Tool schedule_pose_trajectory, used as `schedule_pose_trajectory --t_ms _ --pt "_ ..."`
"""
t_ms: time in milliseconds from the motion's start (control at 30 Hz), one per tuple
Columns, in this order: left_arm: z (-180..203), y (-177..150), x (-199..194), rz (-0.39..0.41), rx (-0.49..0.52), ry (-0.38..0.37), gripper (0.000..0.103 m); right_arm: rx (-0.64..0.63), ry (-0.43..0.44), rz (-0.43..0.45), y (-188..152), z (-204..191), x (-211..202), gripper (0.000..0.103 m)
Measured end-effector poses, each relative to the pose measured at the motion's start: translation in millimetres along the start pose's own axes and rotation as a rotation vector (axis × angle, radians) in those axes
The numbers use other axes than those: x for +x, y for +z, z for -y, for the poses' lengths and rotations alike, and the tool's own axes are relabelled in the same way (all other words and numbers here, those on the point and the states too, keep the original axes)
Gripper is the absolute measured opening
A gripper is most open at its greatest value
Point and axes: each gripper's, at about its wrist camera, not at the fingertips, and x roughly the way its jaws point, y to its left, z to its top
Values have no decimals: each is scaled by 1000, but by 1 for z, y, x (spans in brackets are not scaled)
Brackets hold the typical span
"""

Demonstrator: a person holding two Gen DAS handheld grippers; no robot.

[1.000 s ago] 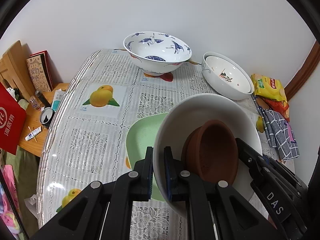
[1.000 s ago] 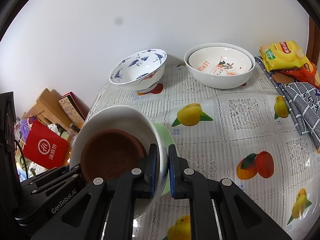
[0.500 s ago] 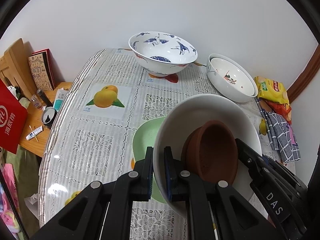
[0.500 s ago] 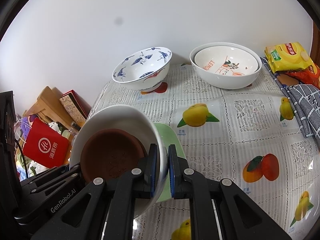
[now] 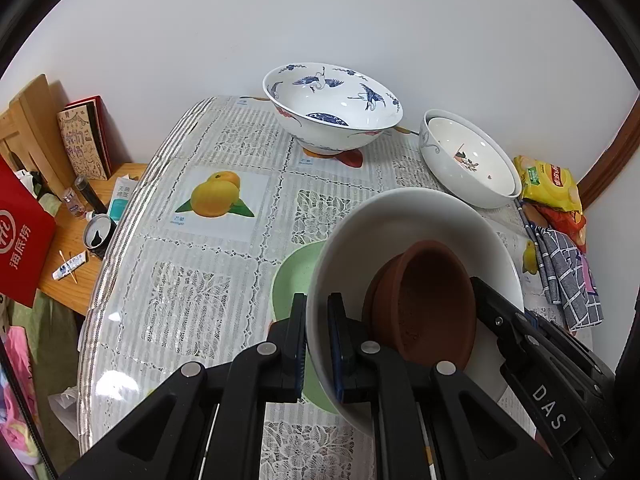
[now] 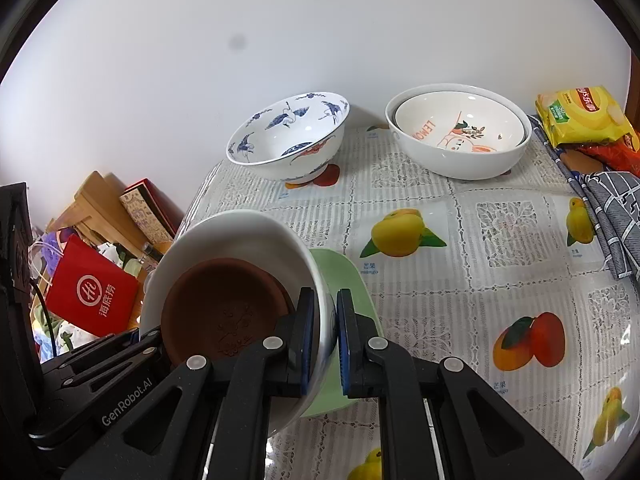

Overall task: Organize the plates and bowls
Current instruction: 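Carry the white bowl with both grippers over the green plate stack, then lower the white bowl onto the green plate and open both grippers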

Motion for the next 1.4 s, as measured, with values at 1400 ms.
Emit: schedule_pose_trajectory --t_ms 1400 --pt "-5 0 61 -91 -11 8 11 28 -7 -115 -5 20 59 11"
